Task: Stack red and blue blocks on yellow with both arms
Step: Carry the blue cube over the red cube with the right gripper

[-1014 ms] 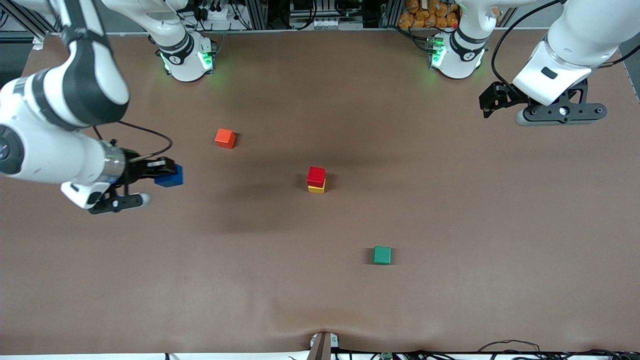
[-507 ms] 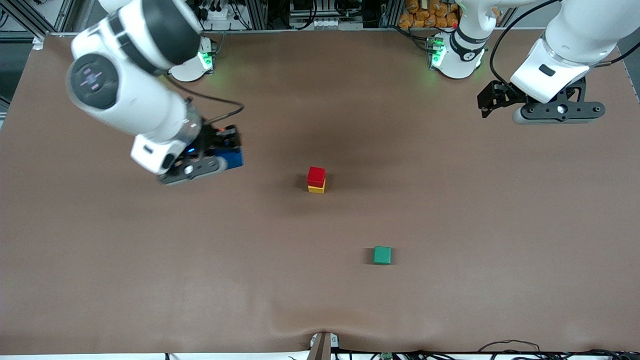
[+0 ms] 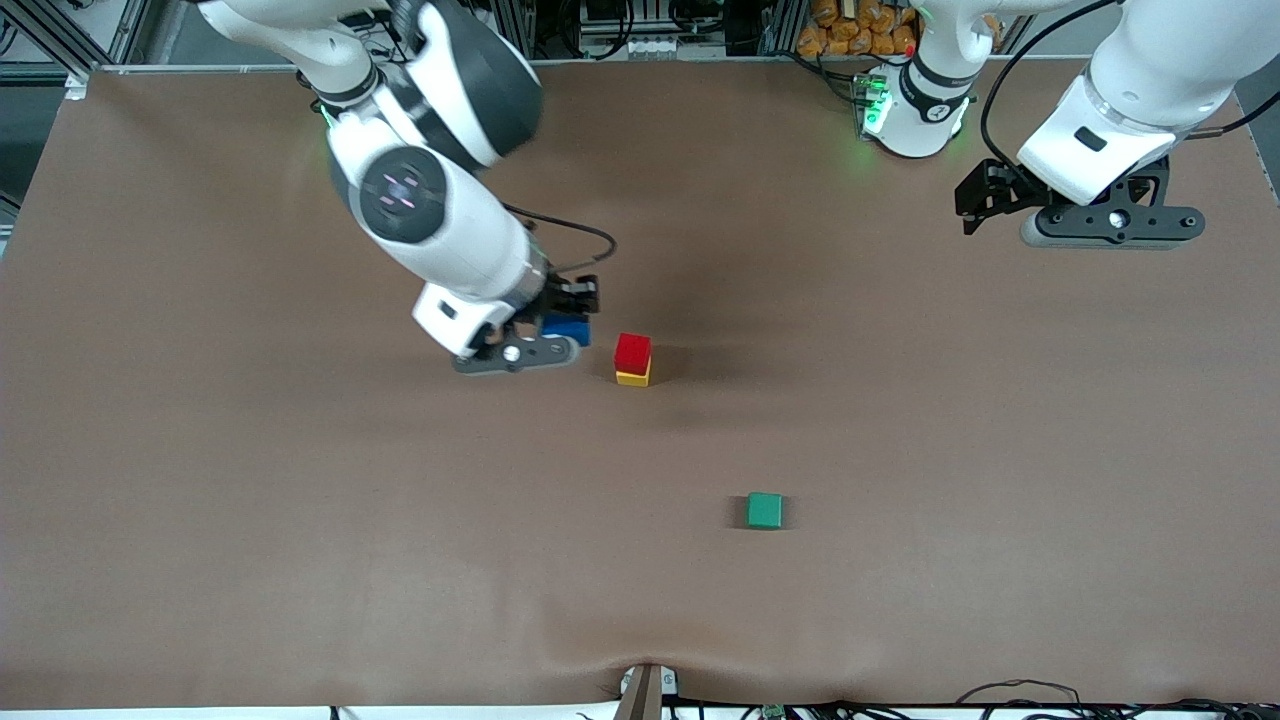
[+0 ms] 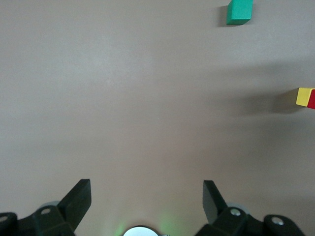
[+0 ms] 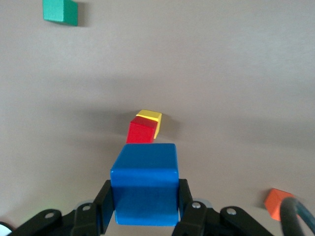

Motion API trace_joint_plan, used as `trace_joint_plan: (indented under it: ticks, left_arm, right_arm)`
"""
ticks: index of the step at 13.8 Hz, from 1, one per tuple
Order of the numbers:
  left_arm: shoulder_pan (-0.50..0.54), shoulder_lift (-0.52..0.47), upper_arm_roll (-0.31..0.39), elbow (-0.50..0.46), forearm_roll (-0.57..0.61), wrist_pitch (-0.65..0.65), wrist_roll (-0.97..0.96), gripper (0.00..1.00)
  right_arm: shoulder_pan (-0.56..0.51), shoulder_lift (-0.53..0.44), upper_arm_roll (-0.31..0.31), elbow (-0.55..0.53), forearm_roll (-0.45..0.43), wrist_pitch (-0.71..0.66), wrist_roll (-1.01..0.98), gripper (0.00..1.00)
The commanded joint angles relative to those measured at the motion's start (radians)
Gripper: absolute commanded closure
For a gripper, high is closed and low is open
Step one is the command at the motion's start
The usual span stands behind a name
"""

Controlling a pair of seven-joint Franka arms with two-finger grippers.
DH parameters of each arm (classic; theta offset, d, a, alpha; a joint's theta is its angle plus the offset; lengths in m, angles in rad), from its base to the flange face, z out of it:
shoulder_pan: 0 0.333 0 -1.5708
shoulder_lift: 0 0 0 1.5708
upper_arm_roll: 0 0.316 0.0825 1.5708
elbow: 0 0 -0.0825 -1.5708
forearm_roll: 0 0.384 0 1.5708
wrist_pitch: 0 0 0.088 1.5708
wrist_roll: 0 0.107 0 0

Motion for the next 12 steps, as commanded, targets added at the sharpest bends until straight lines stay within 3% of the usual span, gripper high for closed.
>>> trace_joint_plan:
  ticks: [1,4,9,12]
  left_arm:
    - [0.01,-0.037,0.001,-0.031,0.007,0.014,0.022,0.0]
    - [0.025,-0.037,0.001,-0.032,0.001,0.014,0.028,0.0]
    - [0.028,-0.035,0.003,-0.028,-0.003,0.024,0.049,0.0]
    - [0.048,-0.034,0.004,-0.029,-0.003,0.025,0.078,0.0]
  right_arm:
    - [0.054,0.063,-0.016,0.064,-0.044,0.004,0.054,0.87]
    - [0.084,0.103,-0.016,0.066,-0.053,0.01,0.126,0.87]
    - [0.134,0.162,-0.016,0.046,-0.102,0.149,0.219,0.87]
    - [0.152,0.175,-0.016,0.041,-0.119,0.145,0.275,0.87]
